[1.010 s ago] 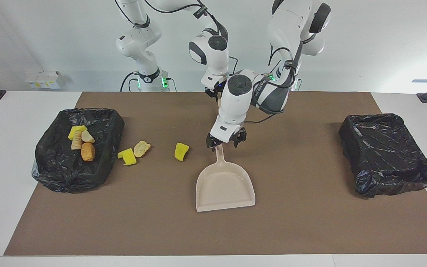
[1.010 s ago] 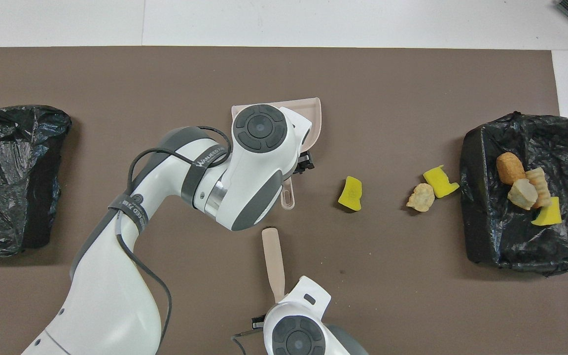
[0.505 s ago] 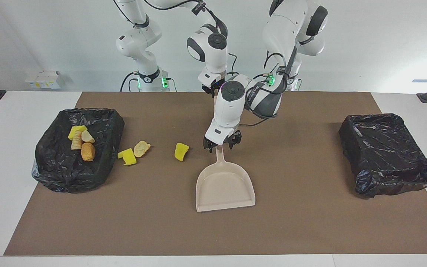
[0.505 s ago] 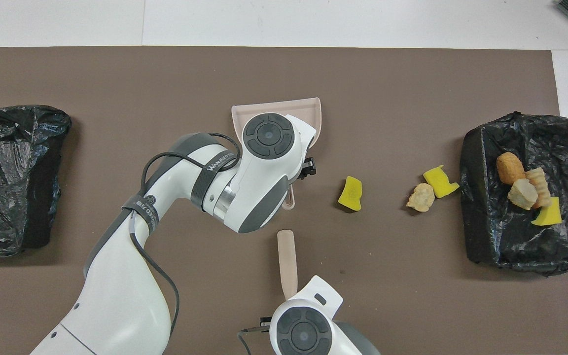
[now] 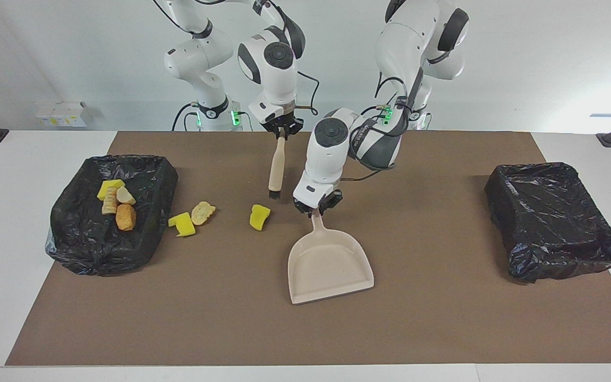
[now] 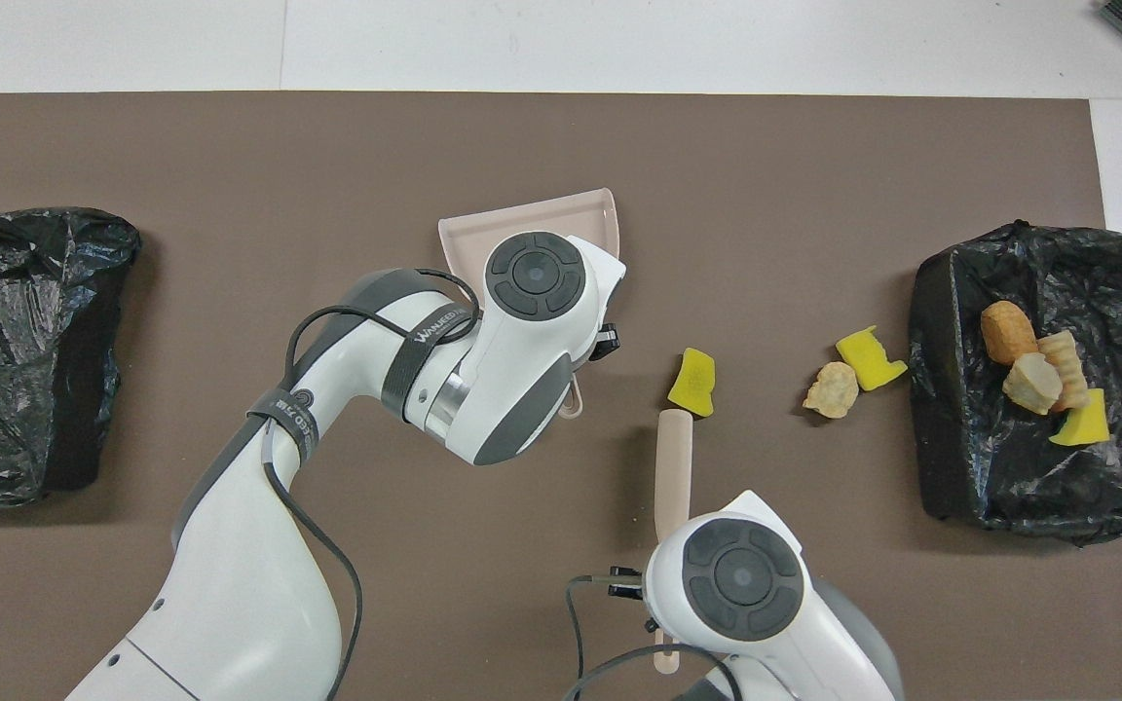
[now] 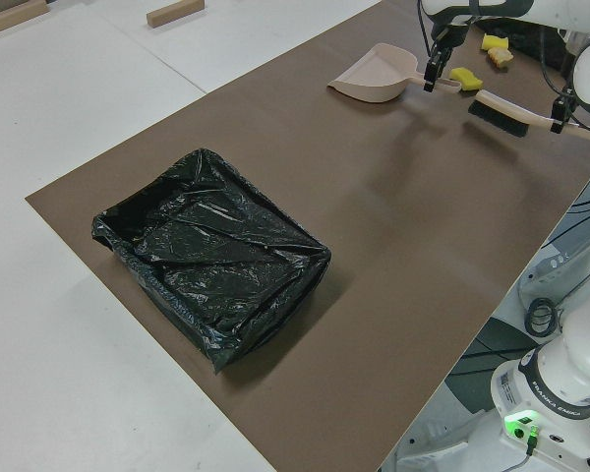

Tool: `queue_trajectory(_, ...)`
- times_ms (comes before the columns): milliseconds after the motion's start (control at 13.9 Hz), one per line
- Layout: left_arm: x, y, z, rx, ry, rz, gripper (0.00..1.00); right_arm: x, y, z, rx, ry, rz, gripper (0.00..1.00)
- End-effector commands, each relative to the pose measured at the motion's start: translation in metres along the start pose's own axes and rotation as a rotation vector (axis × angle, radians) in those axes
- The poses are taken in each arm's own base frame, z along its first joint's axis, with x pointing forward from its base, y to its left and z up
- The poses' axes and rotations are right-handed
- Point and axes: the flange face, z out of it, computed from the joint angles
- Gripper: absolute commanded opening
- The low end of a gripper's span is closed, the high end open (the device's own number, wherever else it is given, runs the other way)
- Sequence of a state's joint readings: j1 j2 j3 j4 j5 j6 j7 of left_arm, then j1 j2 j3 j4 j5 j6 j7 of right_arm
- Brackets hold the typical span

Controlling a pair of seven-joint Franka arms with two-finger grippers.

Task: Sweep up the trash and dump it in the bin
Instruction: 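Sweep scraps near the bin toward the dustpan with the right gripper's brush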

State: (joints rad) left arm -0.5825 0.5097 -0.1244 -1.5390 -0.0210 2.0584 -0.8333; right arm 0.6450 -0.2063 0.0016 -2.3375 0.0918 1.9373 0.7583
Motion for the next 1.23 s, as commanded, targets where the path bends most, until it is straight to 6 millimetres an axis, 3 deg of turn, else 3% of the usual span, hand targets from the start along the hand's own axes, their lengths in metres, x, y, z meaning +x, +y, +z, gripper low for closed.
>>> queue_trajectory(0,-0.004,-0.014,-0.026,0.030,-0.003,0.066,0.00,0.024,0.027,-0.017,-0.033,0.029,0.036,0.00)
queue_trajectory(144,0.003,-0.035,-0.045,0.055,-0.029,0.251,0.00,0.045,0.049,-0.017,-0.072,0.055,0.043,0.00)
queue_trajectory(289,0.008,-0.055,-0.067,0.070,-0.043,0.329,0.00,0.065,0.076,-0.017,-0.153,0.105,0.027,0.00)
queue_trajectory(505,0.015,-0.078,-0.083,0.178,-0.005,0.547,0.00,0.107,0.136,-0.010,-0.215,0.109,-0.007,0.00)
queue_trajectory(721,0.014,-0.129,-0.105,0.193,-0.028,0.739,0.00,0.141,0.194,-0.004,-0.250,0.124,-0.069,0.00)
queue_trajectory(938,0.000,-0.195,-0.131,0.200,-0.083,1.026,0.00,0.159,0.220,0.017,-0.240,0.118,-0.084,0.00)
queue_trajectory(1082,-0.004,-0.223,-0.126,0.197,-0.134,1.176,0.00,0.166,0.240,0.021,-0.235,0.113,-0.116,0.00)
queue_trajectory(1154,-0.007,-0.233,-0.123,0.194,-0.144,1.243,0.00,0.166,0.240,0.021,-0.237,0.111,-0.139,0.00)
